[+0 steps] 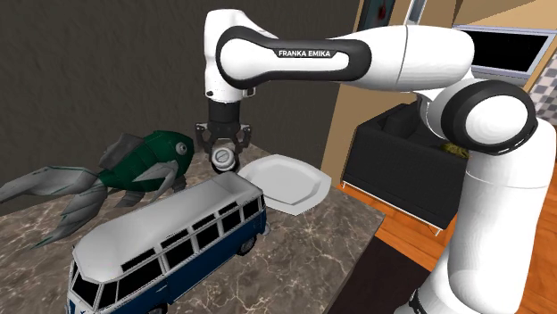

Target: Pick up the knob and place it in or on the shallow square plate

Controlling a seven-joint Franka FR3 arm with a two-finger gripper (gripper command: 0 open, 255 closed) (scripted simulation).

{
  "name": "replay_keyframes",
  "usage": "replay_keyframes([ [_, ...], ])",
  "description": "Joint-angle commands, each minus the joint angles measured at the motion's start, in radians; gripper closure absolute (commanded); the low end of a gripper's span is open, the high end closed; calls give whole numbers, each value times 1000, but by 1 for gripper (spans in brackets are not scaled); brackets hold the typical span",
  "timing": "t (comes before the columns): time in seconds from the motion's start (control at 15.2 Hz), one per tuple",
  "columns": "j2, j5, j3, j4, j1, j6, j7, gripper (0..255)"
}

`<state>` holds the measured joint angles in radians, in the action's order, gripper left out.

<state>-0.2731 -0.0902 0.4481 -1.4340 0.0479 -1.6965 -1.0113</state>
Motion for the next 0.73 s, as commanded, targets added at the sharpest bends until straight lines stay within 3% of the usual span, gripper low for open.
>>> replay_keyframes([
  [0.0,-3,-1,1,33,3,30,-1,255],
  [0.4,-26,-11,3,145,17,121,-6,255],
  [0.66,175,77,-9,-104,-62,56,67,255],
])
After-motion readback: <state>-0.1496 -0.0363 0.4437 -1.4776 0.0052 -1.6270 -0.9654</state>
